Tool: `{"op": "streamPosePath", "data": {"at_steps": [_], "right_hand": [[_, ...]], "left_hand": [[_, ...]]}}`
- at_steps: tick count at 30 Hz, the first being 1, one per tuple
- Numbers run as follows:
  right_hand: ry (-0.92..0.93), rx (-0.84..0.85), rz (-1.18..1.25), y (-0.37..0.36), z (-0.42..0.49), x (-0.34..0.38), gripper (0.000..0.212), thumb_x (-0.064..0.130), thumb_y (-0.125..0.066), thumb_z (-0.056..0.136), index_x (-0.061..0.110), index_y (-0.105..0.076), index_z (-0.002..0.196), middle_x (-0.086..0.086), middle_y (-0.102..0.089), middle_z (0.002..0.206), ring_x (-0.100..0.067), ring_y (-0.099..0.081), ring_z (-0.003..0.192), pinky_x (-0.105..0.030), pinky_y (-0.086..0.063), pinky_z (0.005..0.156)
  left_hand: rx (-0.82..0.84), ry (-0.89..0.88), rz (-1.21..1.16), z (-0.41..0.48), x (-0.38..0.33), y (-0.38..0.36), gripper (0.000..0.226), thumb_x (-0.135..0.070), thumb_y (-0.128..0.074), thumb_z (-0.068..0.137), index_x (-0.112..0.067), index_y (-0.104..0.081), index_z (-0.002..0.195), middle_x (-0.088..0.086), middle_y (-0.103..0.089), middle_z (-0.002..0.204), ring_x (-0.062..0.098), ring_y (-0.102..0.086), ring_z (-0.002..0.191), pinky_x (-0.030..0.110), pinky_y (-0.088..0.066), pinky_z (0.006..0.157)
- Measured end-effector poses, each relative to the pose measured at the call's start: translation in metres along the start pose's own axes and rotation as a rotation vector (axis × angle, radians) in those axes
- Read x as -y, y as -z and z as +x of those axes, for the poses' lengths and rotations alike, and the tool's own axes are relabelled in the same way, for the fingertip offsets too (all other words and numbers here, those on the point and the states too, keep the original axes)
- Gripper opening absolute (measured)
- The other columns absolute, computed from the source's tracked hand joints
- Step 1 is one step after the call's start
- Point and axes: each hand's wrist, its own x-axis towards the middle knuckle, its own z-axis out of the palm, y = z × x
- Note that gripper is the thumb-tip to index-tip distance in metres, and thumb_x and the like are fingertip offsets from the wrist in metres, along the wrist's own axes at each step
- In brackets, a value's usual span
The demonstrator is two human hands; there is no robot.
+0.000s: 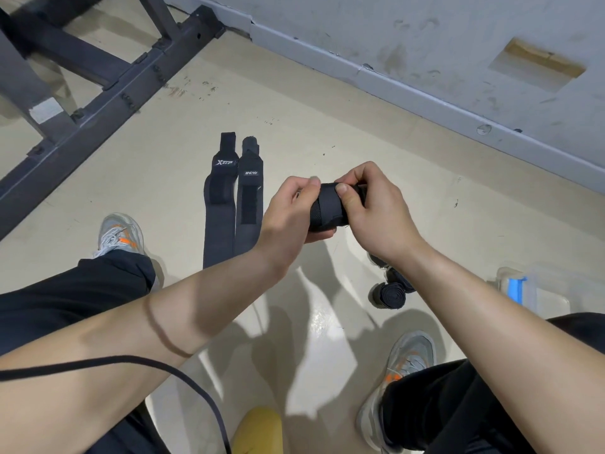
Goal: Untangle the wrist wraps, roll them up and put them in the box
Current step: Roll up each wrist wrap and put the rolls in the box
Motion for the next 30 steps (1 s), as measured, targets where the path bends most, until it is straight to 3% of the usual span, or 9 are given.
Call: {"op": "streamPosePath", "data": {"at_steps": [2, 5, 9, 11, 16, 20, 23, 27, 30], "right_hand": [[-0.055, -0.025, 0.029, -0.002, 0.001, 0.002, 0.007, 0.022, -0.058, 0.1, 0.022, -0.054, 0.095, 0.007, -0.065, 0.094, -0.006, -0.058, 0.084, -0.013, -0.041, 0.066], [-0.167, -0.017, 0.246, 0.0, 0.005, 0.004, 0.013, 0.028, -0.066, 0.09, 0.028, -0.056, 0.099, 0.005, -0.068, 0.096, -0.013, -0.064, 0.088, -0.028, -0.051, 0.077], [-0.273, 0.188, 0.392, 0.012, 0.004, 0.001, 0.02, 0.036, -0.06, 0.096, 0.024, -0.066, 0.111, 0.002, -0.072, 0.097, -0.013, -0.068, 0.087, -0.043, -0.059, 0.084], [-0.272, 0.295, 0.438, 0.016, -0.004, -0.001, 0.025, 0.038, -0.054, 0.104, 0.018, -0.069, 0.105, 0.0, -0.073, 0.092, -0.014, -0.069, 0.087, -0.041, -0.06, 0.084], [-0.251, 0.22, 0.392, 0.021, -0.022, -0.013, 0.042, 0.038, -0.056, 0.104, 0.0, -0.069, 0.092, -0.012, -0.067, 0.08, -0.019, -0.063, 0.078, -0.041, -0.059, 0.081], [-0.391, 0.276, 0.411, 0.034, -0.038, -0.04, 0.036, 0.044, -0.06, 0.1, 0.01, -0.07, 0.105, -0.011, -0.072, 0.098, -0.02, -0.07, 0.086, -0.039, -0.063, 0.075], [-0.48, 0.306, 0.514, 0.042, -0.041, -0.067, 0.036, 0.028, -0.073, 0.093, 0.011, -0.062, 0.122, -0.006, -0.071, 0.099, -0.022, -0.071, 0.087, -0.034, -0.056, 0.073], [-0.569, 0.181, 0.377, 0.033, -0.036, -0.114, 0.058, 0.039, -0.087, 0.061, 0.016, -0.064, 0.109, -0.002, -0.071, 0.08, -0.021, -0.067, 0.073, -0.037, -0.05, 0.071], [-0.628, 0.106, 0.141, 0.013, -0.035, -0.151, 0.051, 0.05, -0.087, 0.059, 0.022, -0.06, 0.093, 0.0, -0.07, 0.089, -0.022, -0.066, 0.079, -0.033, -0.048, 0.069]], "left_hand": [[-0.018, -0.014, 0.036, 0.0, 0.003, -0.002, 0.035, -0.045, -0.062, 0.1, -0.012, -0.061, 0.108, 0.011, -0.066, 0.107, 0.018, -0.071, 0.083, 0.036, -0.064, 0.074], [-0.087, -0.104, 0.13, 0.0, 0.007, -0.005, 0.027, -0.036, -0.069, 0.098, -0.015, -0.06, 0.112, 0.012, -0.067, 0.112, 0.019, -0.071, 0.075, 0.038, -0.064, 0.068], [-0.095, -0.182, 0.211, -0.002, 0.005, -0.008, 0.011, -0.031, -0.064, 0.101, -0.024, -0.057, 0.105, 0.011, -0.067, 0.113, 0.022, -0.069, 0.075, 0.029, -0.057, 0.056], [-0.119, -0.186, 0.217, -0.003, 0.004, -0.01, 0.007, -0.03, -0.062, 0.101, -0.025, -0.057, 0.101, 0.014, -0.067, 0.111, 0.023, -0.066, 0.074, 0.021, -0.049, 0.049], [-0.09, -0.167, 0.258, -0.012, 0.019, -0.021, 0.015, -0.033, -0.06, 0.101, -0.022, -0.057, 0.091, 0.009, -0.066, 0.095, 0.019, -0.056, 0.049, 0.025, -0.041, 0.046], [0.051, -0.016, 0.183, -0.004, 0.039, -0.03, 0.018, -0.033, -0.061, 0.102, -0.017, -0.058, 0.096, 0.009, -0.065, 0.084, 0.021, -0.055, 0.053, 0.029, -0.043, 0.052], [0.108, 0.157, 0.036, 0.006, 0.055, -0.039, 0.021, -0.036, -0.057, 0.104, -0.015, -0.061, 0.104, 0.005, -0.065, 0.078, 0.019, -0.054, 0.057, 0.027, -0.045, 0.056], [0.041, 0.306, 0.08, 0.029, 0.1, -0.057, 0.047, -0.044, -0.059, 0.103, -0.003, -0.061, 0.125, 0.009, -0.071, 0.1, 0.017, -0.07, 0.062, 0.026, -0.059, 0.063], [-0.056, 0.38, 0.133, 0.041, 0.138, -0.07, 0.035, -0.021, -0.06, 0.102, -0.013, -0.04, 0.13, 0.007, -0.06, 0.102, 0.026, -0.071, 0.074, 0.026, -0.061, 0.067]]}}
